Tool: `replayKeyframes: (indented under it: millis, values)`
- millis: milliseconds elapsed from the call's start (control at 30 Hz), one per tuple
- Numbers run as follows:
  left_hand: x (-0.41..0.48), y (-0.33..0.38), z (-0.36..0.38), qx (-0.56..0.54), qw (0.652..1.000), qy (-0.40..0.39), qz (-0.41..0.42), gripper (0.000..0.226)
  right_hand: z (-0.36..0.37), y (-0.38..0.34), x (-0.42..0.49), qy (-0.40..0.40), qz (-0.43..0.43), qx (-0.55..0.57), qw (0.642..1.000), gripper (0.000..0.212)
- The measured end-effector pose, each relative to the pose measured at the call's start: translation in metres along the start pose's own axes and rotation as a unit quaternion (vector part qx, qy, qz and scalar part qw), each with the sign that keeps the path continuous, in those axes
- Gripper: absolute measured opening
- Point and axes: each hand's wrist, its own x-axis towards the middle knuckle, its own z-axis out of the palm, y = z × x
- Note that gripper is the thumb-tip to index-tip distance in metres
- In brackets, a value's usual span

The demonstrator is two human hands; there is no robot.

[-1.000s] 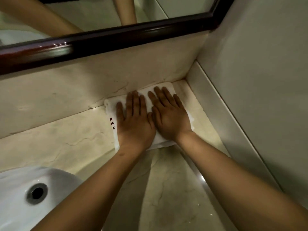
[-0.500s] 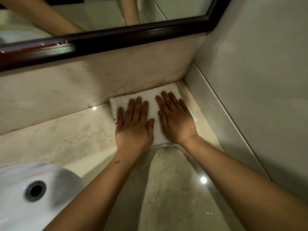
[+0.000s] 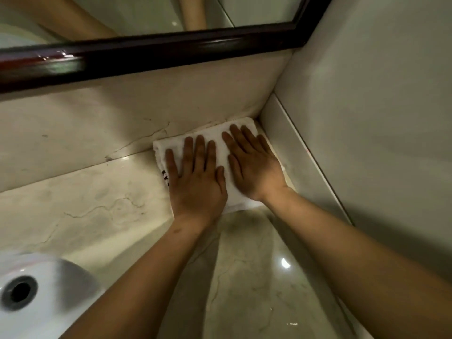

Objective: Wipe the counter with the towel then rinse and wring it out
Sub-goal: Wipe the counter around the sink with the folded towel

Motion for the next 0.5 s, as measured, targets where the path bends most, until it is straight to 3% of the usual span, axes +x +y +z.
replayKeyframes:
  millis: [100, 267, 500]
  values:
    - [-0.001, 0.000, -0.001, 0.012, 1.000, -0.015, -0.009, 0.063, 0.002, -0.007, 0.003, -0.020, 0.018, 0.017, 0.999, 0.073]
    - [-0.006, 0.001, -0.001, 0.014, 1.000, 0.013, -0.001, 0.063, 0.015, -0.001, -0.006, 0.050, 0.010, 0.013, 0.999, 0.060]
    - [-0.042, 0.020, -0.004, -0.009, 1.000, -0.009, 0.003, 0.065, 0.009, -0.001, -0.051, 0.015, 0.038, -0.016, 0.999, 0.061]
